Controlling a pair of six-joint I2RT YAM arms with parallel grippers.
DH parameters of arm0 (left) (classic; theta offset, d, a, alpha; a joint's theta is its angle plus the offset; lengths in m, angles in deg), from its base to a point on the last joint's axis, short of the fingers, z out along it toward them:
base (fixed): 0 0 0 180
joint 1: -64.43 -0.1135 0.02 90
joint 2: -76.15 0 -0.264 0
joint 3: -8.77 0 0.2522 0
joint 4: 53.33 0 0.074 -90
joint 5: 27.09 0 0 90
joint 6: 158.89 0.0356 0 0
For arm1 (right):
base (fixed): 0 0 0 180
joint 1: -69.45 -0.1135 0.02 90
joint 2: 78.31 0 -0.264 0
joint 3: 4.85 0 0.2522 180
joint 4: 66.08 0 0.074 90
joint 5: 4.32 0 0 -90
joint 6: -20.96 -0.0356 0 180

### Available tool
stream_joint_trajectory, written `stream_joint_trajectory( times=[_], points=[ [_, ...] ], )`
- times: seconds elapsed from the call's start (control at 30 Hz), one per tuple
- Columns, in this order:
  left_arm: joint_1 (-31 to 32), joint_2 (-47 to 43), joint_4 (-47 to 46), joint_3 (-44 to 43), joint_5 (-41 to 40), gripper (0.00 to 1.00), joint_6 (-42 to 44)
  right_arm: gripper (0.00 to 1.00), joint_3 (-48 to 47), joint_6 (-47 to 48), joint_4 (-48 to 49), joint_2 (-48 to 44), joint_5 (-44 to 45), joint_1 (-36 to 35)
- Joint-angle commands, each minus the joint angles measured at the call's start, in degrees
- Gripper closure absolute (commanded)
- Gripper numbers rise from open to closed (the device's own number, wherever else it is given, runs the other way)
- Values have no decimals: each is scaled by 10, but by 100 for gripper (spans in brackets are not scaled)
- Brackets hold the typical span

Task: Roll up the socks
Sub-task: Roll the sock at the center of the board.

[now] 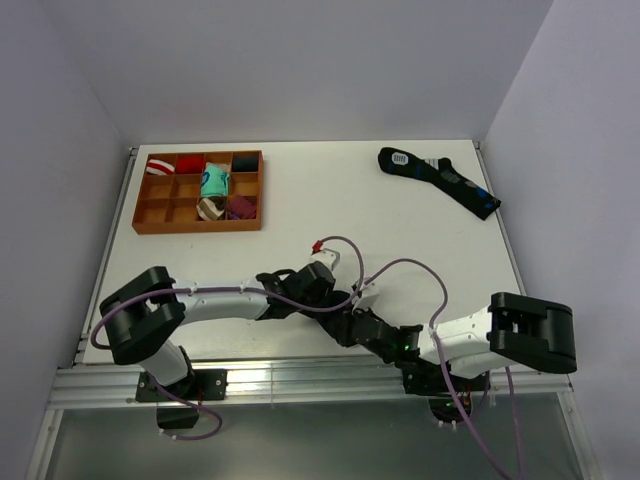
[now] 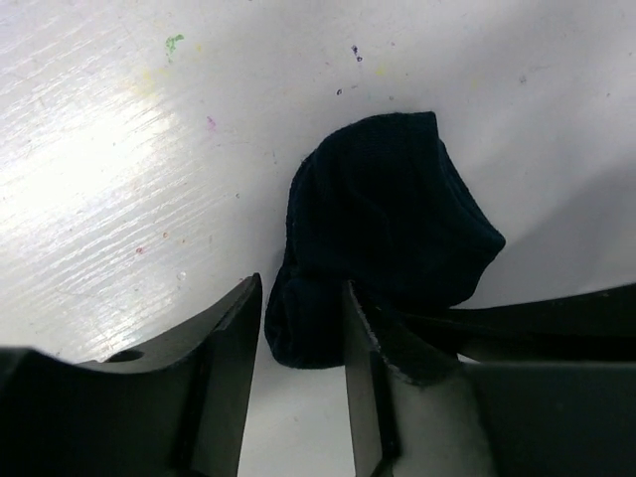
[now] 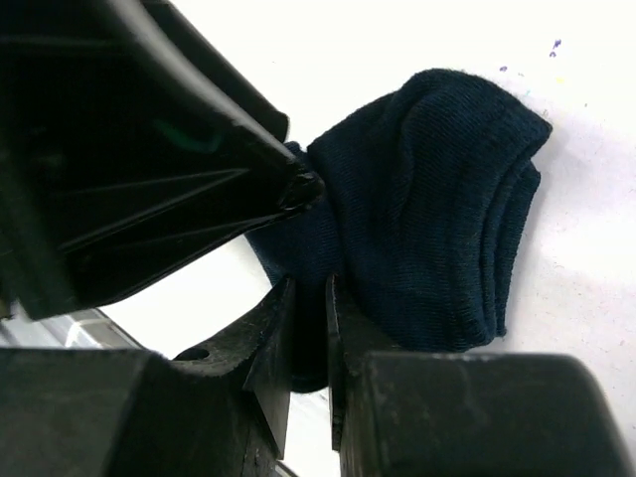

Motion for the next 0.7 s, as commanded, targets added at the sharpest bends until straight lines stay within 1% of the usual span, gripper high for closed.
stream_joint_trajectory(
  times=[0.0,0.03,0.2,0.23,0.3,0.37,0.5,0.53,0.63,0.67],
  points=[
    [-3,-39,-44,14,-15,56,-17,79,6,-32,-89,-2,-60,17],
    [-3,-44,-51,22,-19,54,-20,79,11,-34,-90,-5,-81,22],
    [-7,-80,-92,56,-55,53,-48,80,13,-53,-131,-30,-124,53],
    [-7,-87,-92,71,-57,53,-51,80,16,-57,-135,-36,-131,63],
    [-7,-104,-131,87,-59,52,-57,80,21,-60,-139,-53,-158,77],
    [-7,-113,-145,103,-61,53,-53,80,24,-66,-152,-62,-185,103],
    [-7,-133,-216,150,-48,53,-41,80,21,-78,-178,-80,-224,141],
    [-8,-138,-251,169,-41,52,-38,80,19,-82,-186,-81,-230,149],
    [-8,-144,-296,196,-30,51,-28,80,16,-88,-208,-95,-266,173],
    [-7,-145,-328,204,-28,51,-26,80,18,-89,-208,-97,-276,182]
  ],
)
